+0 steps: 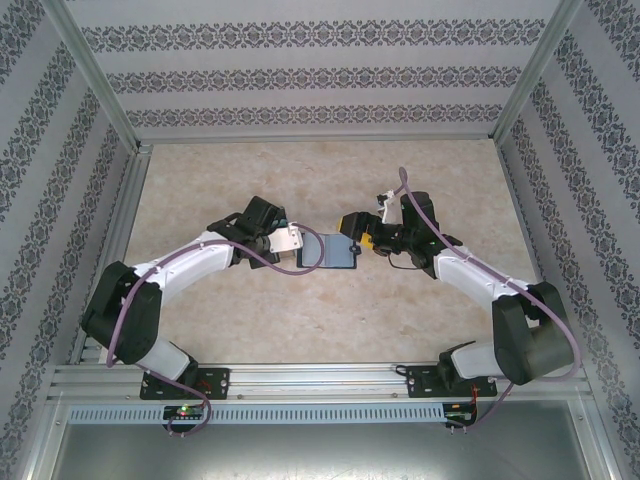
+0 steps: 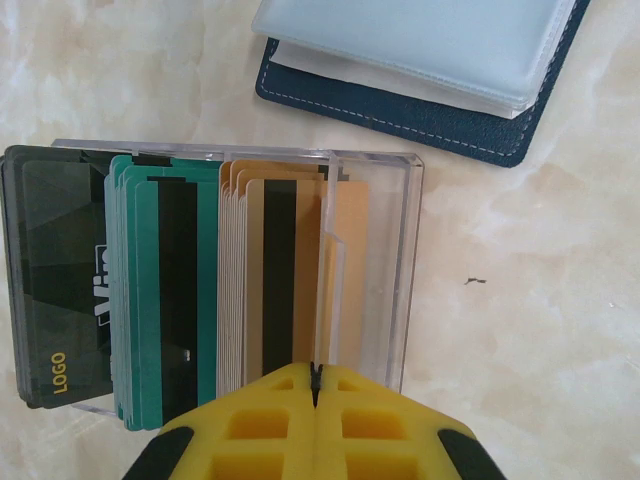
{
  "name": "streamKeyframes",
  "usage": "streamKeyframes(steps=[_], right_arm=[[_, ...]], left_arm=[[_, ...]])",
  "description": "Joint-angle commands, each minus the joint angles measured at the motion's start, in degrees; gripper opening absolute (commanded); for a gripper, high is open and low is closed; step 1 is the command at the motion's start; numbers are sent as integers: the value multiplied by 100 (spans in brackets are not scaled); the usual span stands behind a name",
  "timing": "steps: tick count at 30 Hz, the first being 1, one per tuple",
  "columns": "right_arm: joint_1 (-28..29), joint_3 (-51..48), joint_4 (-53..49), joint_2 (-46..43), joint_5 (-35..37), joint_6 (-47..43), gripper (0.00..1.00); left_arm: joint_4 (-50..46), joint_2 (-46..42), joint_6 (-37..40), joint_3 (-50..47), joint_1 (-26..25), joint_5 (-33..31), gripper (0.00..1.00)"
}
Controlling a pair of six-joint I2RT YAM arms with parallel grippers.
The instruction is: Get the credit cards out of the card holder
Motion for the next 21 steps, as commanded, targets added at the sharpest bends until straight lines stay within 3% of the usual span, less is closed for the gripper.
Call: streamKeyframes(steps=[1,4,7,17,21], right_arm=[[-72,138,137,86,-33,-23,98],[-72,138,168,116,-42,6,98],[-64,151,199,155,-68,31,98],[-50,223,174,180,-95,40,98],[-37,217,55,178,-21,-23,98]], left_arm=[[213,43,39,101,-42,-50,0],[303,108,12,96,-45,-122,0],[308,190,-139,172,-22,-226,19],[481,365,-451,328,198,-528,25],[479,179,-867,414,291,-372,31]])
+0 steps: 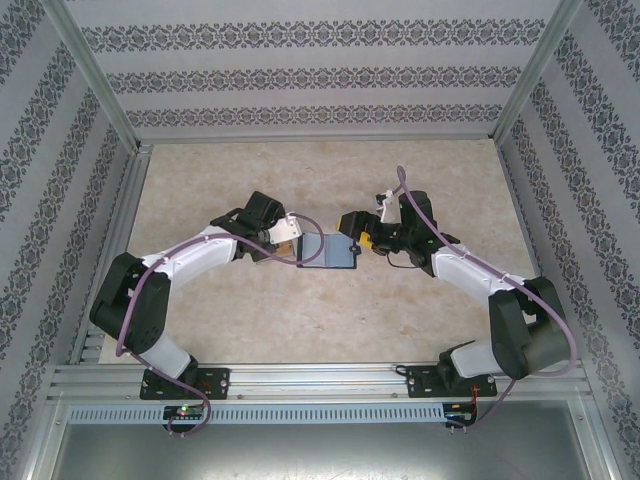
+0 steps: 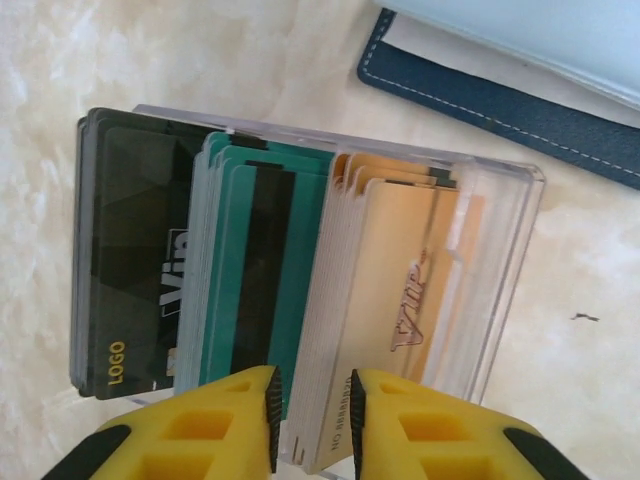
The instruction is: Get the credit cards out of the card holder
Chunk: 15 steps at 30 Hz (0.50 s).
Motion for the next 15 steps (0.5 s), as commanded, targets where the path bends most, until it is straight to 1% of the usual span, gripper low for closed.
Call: streamKeyframes(steps=[1,3,5,7,10,12,15], right_arm=[[-29,169,-77,34,30,-103,98],[25,210,-343,36,206,-258,98],[128,295,-730,72,445,-489,98],[226,300,-891,97,647,-582,98],[409,377,-1106,221,868,-702,98],[562,489,-1288,338,1058,-790,98],[741,709,-1694,565,1480,-986,98]], left_arm=[[146,-237,-587,242,109,56,35],[76,-385,-1019,340,151,200,44],[-56,-525,-1594,457,207,322,60],[-243,-640,-2154,582,276,556,73],[-322,-869,-2981,579,380,741,93],[-153,-1129,-3461,404,445,859,100],[115,-1504,-4219,105,585,1051,99]])
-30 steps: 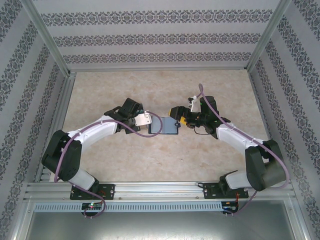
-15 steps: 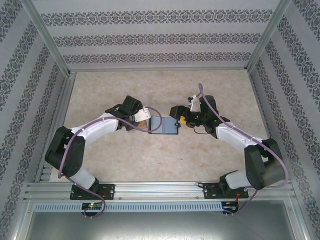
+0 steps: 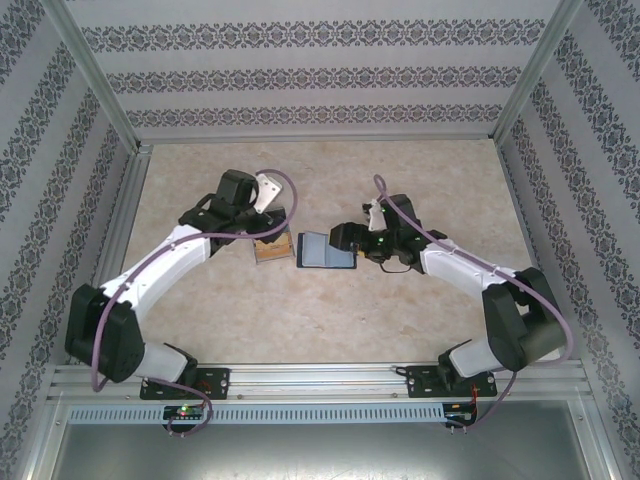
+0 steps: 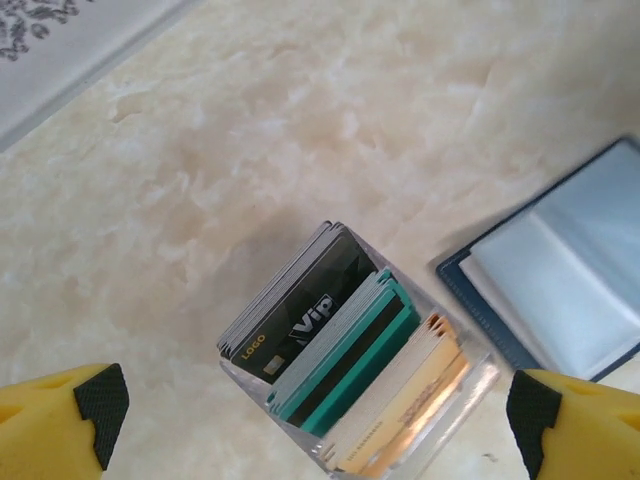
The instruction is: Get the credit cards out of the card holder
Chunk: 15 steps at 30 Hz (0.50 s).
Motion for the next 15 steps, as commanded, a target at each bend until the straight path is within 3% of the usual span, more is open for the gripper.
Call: streamKeyframes(steps=[1,4,8,15], right_arm=[[156,309,-550,246,640,-362,98],[249,429,-777,384,971,-455,98],[236,418,-818,393,1216,-429,98],[-63,69,-815,13,1448,-210,98]], left_arm=[[174,-384,-1492,-304,159,277,99],[195,-484,-2447,-395,196,422,99],[550,-304,-3496,-538,189,1293,100],[1013,792,-4821,-481,-69,1980,93]])
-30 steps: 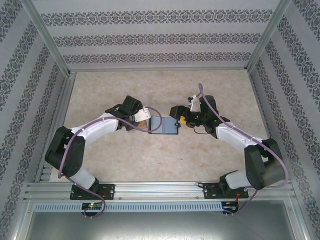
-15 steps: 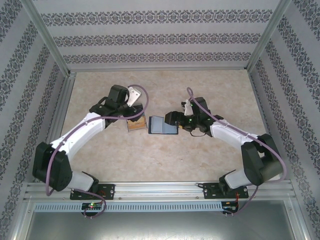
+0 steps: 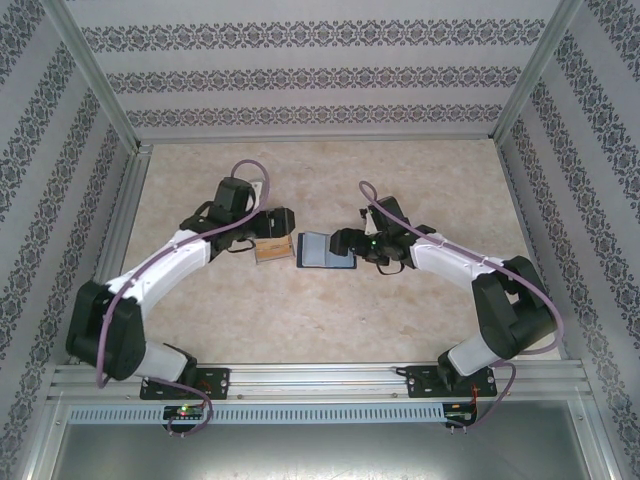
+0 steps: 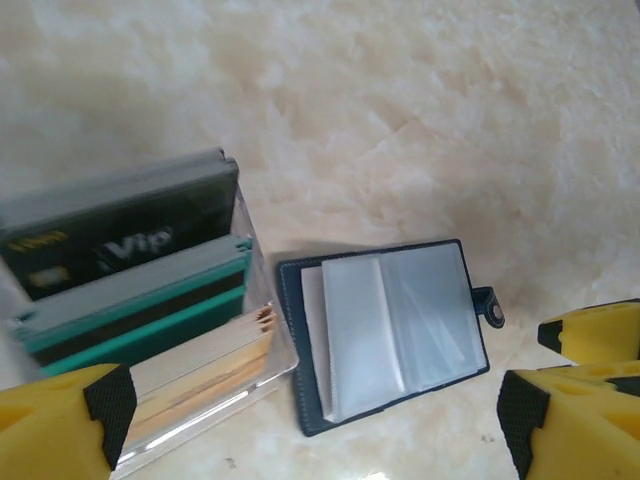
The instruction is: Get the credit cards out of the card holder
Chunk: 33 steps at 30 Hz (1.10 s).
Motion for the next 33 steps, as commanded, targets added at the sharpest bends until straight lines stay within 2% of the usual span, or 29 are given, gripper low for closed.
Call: streamKeyframes(steps=[1,8,15,18,26,33], right_arm=[[-187,-225,-93,-387,272,66,98],[-504,-645,-189,-1081,334,91,98],[-662,-980,-267,-1576,379,123,98],[-692,-1068,-284,-1686,391,136,98],[-715,-1144,-251,-1724,383,180,98],[-719,-1153,-236,-1776,381,189,98]], left_arm=[[332,523,-961,106,-269,591,93],[227,1446,-1004,699,-893,451,92],[88,2054,-969,975,-1056,389,92],[164,2268,-1004,1052,-1117,563,92],[226,2664,-1074,1289,-1301,856,92],[23,2402,-903,1310,-1338,558,93]])
